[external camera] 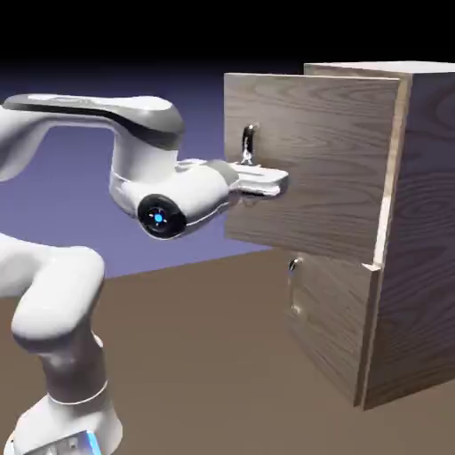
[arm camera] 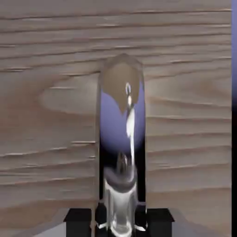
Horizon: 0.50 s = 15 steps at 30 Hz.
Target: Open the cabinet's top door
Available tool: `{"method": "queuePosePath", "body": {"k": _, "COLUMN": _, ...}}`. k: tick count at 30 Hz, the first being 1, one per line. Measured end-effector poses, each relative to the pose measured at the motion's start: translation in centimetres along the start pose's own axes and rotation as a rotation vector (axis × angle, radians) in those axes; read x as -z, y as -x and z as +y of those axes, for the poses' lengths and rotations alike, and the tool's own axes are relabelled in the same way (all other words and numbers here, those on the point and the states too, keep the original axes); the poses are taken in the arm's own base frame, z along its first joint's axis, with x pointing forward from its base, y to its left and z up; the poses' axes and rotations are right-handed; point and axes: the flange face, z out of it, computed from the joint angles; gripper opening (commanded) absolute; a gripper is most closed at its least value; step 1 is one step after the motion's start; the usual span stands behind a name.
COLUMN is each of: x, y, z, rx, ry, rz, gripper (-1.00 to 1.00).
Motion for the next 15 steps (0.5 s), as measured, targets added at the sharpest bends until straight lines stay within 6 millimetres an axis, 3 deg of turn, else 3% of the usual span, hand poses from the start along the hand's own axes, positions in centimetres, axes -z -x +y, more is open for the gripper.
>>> {"method": "queuePosePath", "body": {"k": 15, "x": 9.1, "y": 6.1, "z": -6.1, "rx": 0.000, "ry": 0.313, "rz": 0.313, "gripper": -1.00}}
